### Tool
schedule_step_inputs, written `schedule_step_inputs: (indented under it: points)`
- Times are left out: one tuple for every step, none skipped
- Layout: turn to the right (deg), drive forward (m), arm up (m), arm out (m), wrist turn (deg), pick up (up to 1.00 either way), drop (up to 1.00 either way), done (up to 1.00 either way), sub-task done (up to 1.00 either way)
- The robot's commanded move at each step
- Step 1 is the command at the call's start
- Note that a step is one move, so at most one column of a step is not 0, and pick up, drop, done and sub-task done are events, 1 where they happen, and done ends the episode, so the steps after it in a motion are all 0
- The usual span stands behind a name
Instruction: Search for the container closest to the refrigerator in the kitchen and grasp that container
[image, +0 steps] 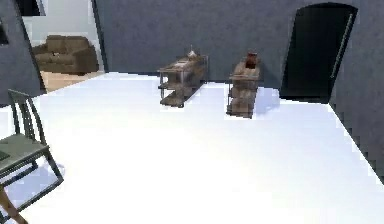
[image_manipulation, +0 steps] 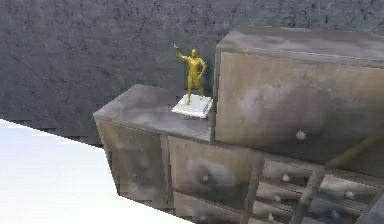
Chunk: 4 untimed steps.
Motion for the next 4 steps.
schedule_step_inputs:
  points:
    - [0.0, 1.00, 0.00, 0.00, 0.0, 0.00, 0.00, 0.00, 0.00]
    - [0.0, 1.00, 0.00, 0.00, 0.0, 0.00, 0.00, 0.00, 0.00]
    - [0.0, 0.80, 0.00, 0.00, 0.0, 0.00, 0.00, 0.00, 0.00]
    - [-45.0, 0.00, 0.00, 0.00, 0.0, 0.00, 0.00, 0.00, 0.00]
